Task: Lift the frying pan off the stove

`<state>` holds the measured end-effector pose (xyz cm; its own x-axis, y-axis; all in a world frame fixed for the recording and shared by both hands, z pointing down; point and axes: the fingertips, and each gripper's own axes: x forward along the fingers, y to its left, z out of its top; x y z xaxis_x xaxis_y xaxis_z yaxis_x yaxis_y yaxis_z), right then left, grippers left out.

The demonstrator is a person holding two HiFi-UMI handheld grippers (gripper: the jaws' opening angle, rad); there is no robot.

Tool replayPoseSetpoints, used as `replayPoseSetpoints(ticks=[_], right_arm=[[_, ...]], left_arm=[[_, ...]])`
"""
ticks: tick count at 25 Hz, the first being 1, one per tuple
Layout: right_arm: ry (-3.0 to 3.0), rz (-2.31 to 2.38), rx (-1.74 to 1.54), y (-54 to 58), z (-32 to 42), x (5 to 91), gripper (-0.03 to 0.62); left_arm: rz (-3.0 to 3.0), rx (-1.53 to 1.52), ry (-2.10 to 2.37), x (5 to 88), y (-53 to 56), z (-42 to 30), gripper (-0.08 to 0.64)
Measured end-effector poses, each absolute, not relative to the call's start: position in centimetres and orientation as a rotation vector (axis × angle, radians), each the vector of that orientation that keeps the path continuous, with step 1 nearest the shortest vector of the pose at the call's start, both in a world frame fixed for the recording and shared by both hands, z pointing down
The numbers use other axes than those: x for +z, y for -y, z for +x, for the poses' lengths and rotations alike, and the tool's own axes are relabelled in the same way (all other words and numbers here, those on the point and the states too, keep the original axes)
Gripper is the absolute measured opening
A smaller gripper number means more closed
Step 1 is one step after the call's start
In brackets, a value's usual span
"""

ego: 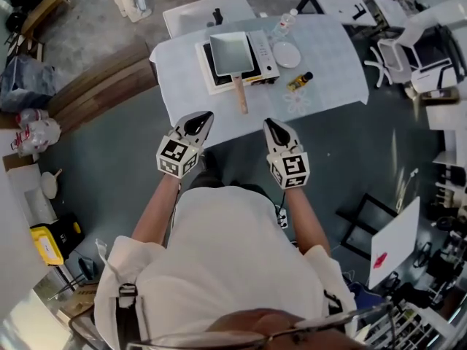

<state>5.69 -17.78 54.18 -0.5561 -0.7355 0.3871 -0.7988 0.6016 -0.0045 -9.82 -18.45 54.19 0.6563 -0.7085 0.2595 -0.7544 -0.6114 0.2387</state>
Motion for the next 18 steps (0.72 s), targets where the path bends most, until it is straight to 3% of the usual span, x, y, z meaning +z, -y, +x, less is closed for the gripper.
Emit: replayPoseSetpoints(ticks=[18], right_arm=[[2.412,1.266,0.384,23.9,3.7,57.4,0.041]], left_arm=[[2.494,0.261,0.982,59.0,24.7,-10.3,0.029]])
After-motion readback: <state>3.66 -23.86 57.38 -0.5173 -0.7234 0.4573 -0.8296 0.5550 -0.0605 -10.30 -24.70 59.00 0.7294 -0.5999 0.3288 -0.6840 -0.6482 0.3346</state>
